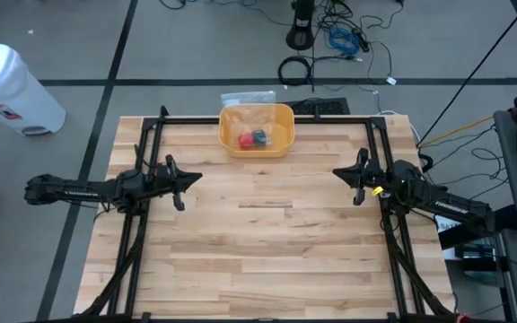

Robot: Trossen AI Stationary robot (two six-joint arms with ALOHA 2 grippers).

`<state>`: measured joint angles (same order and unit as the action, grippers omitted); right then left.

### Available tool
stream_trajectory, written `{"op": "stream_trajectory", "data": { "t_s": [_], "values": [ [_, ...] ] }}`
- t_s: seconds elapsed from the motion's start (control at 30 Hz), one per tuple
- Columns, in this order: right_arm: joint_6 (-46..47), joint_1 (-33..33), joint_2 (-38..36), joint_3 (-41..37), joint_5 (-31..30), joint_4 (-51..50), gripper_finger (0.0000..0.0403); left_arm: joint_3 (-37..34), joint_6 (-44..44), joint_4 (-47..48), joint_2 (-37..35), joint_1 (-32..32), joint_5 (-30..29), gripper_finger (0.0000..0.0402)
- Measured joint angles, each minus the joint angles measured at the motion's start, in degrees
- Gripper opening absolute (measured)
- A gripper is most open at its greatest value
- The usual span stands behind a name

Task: Roll bandage
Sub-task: Return to home position

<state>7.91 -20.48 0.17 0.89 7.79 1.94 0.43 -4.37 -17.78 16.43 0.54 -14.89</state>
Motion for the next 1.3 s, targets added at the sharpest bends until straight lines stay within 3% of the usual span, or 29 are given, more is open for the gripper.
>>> {"op": "stream_trajectory", "data": {
  "t_s": [0.43, 0.63, 1.07, 1.3],
  "values": [
    [0.3, 7.4, 0.0, 0.0, -8.7, -0.5, 0.0000, 0.0, 3.0, 5.5, -4.4, -8.9, -12.5, 0.0002],
    [-0.7, 11.2, 0.0, 0.0, -12.3, -0.4, 0.0000, 0.0, 3.2, 8.2, -6.8, -9.7, -12.6, 0.0002],
    [-4.0, 14.6, 0.0, 0.0, -12.6, -0.4, 0.0000, 0.0, 3.3, 8.1, -7.4, -13.7, -12.6, 0.0002],
    [-4.5, 14.6, 0.0, 0.0, -12.4, -0.4, 0.0000, 0.0, 10.4, 8.4, -9.5, -15.6, -12.0, 0.0002]
  ]
}}
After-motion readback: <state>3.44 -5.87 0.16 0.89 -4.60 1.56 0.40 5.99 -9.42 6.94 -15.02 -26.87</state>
